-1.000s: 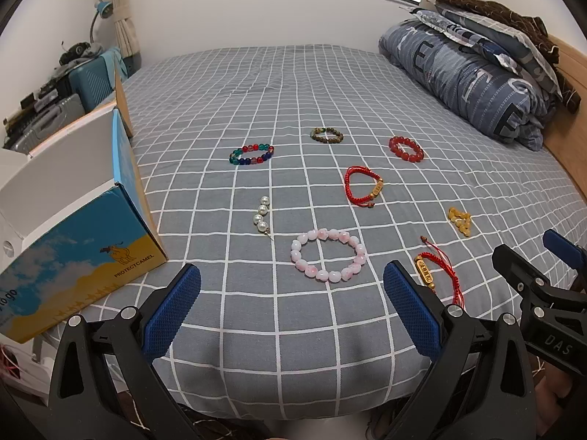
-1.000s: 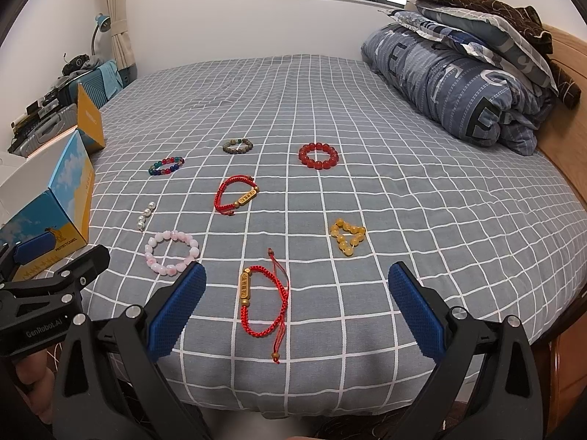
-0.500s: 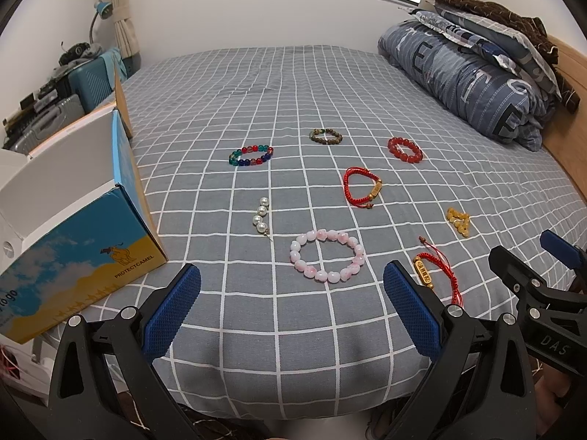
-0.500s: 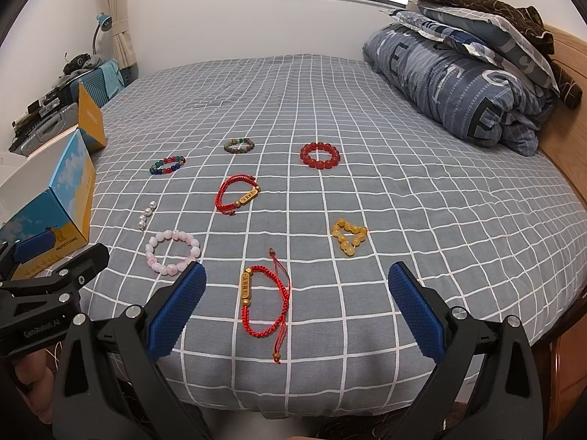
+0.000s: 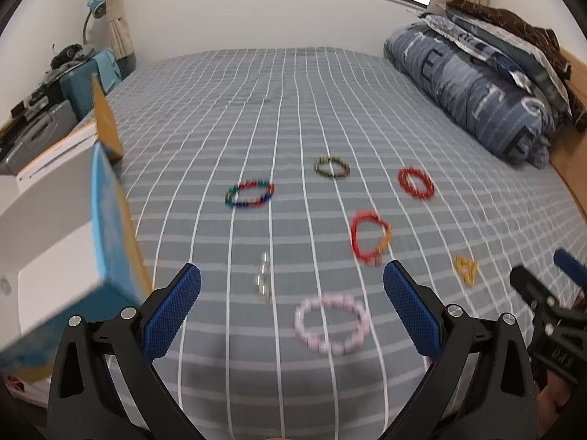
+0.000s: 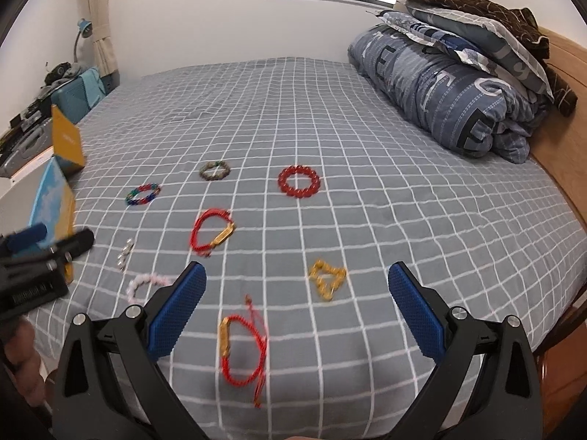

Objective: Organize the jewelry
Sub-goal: 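Grasp the multicolour bead bracelet with the left tool while the right tool grasps the amber bead bracelet, then carry both held bracelets over to the open white cardboard box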

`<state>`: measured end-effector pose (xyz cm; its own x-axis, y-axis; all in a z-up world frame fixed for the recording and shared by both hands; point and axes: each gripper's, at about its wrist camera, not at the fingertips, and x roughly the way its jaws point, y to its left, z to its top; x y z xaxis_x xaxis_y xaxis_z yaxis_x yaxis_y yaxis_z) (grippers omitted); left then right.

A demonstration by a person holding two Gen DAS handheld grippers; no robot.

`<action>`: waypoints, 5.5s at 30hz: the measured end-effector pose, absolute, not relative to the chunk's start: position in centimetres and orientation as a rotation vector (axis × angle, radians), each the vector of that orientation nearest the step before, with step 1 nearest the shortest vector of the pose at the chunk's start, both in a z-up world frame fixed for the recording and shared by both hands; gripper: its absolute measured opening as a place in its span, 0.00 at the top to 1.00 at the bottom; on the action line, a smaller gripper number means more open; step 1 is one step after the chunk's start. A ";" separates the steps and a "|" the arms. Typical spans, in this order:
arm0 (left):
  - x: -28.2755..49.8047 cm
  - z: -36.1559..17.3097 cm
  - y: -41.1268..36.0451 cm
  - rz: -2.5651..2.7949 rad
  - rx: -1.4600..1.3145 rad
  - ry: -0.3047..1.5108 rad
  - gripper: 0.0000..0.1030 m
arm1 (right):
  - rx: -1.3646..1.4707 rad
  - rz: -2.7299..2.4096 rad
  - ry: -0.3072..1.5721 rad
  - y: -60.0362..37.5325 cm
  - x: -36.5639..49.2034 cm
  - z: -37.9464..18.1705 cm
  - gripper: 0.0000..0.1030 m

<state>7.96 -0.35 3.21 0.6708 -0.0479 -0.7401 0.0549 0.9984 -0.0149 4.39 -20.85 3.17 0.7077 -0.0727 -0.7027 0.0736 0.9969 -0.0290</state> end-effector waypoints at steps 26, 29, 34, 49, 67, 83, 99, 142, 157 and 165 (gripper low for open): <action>28.1 -8.8 3.2 0.012 -0.025 1.123 0.06 | 0.013 -0.063 1.096 -24.9 14.2 -8.4 0.07; 28.1 -9.0 3.0 0.020 -0.005 1.112 0.06 | 0.028 -0.056 1.116 -25.2 14.3 -8.9 0.10; 27.8 -9.0 3.0 0.021 -0.016 1.111 0.06 | 0.050 -0.046 1.146 -25.4 14.5 -9.4 0.19; 26.4 -8.2 2.6 0.015 0.003 1.110 0.58 | 0.105 -0.148 1.160 -27.4 13.9 -9.1 0.91; 24.0 -5.6 2.6 -0.021 -0.022 1.070 0.91 | 0.111 -0.136 1.054 -26.5 13.3 -7.1 0.92; 20.9 -2.0 2.3 -0.039 -0.022 0.994 0.91 | 0.069 -0.104 0.927 -25.5 11.6 -4.2 0.92; 15.4 2.0 2.5 -0.048 -0.041 0.877 0.91 | 0.059 -0.090 0.831 -24.5 9.3 -0.7 0.92; 2.7 12.8 13.8 0.145 -0.049 0.731 0.91 | 0.018 0.143 0.734 -9.9 6.4 7.9 0.91; -0.6 13.5 25.6 0.338 -0.127 0.720 0.91 | -0.120 0.397 0.683 7.1 6.9 11.4 0.91; -1.7 11.9 30.9 0.418 -0.178 0.752 0.91 | -0.175 0.534 0.726 15.3 7.4 10.0 0.91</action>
